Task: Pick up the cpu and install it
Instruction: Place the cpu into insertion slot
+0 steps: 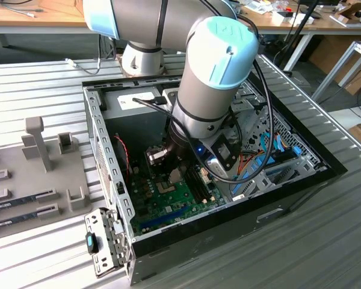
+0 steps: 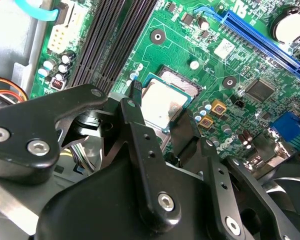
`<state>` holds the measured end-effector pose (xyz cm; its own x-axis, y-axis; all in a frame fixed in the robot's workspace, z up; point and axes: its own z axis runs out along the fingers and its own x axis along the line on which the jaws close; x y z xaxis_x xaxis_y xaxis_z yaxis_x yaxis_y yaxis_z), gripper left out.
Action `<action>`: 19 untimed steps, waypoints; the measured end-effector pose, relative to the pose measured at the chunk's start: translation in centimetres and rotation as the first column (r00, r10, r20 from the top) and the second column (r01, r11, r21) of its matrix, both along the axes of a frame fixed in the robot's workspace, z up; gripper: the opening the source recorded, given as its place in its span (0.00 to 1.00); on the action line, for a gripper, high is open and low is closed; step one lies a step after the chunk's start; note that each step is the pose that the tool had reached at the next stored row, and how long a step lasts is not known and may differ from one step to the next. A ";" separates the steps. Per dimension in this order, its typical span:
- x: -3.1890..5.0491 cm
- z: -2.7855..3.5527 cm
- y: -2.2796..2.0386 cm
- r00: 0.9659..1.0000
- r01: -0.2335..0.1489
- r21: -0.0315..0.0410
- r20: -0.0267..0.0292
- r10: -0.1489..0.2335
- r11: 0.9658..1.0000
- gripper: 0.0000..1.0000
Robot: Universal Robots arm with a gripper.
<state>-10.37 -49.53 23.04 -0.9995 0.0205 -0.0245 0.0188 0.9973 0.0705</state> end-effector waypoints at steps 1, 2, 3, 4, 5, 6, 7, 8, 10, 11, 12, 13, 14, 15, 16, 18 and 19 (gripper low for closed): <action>0.00 -0.02 -0.01 1.000 0.000 0.000 0.000 0.000 1.000 0.47; 0.00 -0.03 -0.02 1.000 0.000 0.000 0.000 0.000 1.000 0.47; 0.00 -0.05 -0.02 1.000 0.000 0.000 0.000 0.000 1.000 0.47; 0.00 -0.06 -0.03 1.000 0.000 0.000 0.000 0.000 1.000 0.47; 0.00 -0.09 -0.05 1.000 0.000 0.000 0.000 0.000 1.000 0.47; 0.00 -0.11 -0.05 1.000 0.000 0.000 0.000 0.000 1.000 0.47; 0.00 -0.13 -0.06 1.000 0.000 0.000 0.000 0.000 1.000 0.47; 0.00 -0.16 -0.08 1.000 0.000 0.000 0.000 0.000 1.000 0.47; 0.00 -0.20 -0.10 1.000 0.000 0.000 0.000 0.000 1.000 0.47; 0.00 -0.21 -0.10 1.000 0.000 0.000 0.000 0.000 1.000 0.47; 0.00 -0.23 -0.11 1.000 0.000 0.000 0.000 0.000 1.000 0.47; 0.00 -0.25 -0.12 1.000 0.000 0.000 0.000 0.000 1.000 0.47; 0.00 -0.26 -0.13 1.000 0.000 0.000 0.000 0.000 1.000 0.47; 0.00 -0.27 -0.14 1.000 0.000 0.000 0.000 0.000 1.000 0.47; 0.00 -0.29 -0.15 1.000 0.000 0.000 0.000 0.000 1.000 0.47; 0.00 -0.32 -0.16 1.000 0.000 0.000 0.000 0.000 1.000 0.47; 0.00 -0.33 -0.16 1.000 0.000 0.000 0.000 0.000 1.000 0.47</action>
<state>-10.37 -49.70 22.72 -0.9995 0.0205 -0.0244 0.0188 0.9973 0.0704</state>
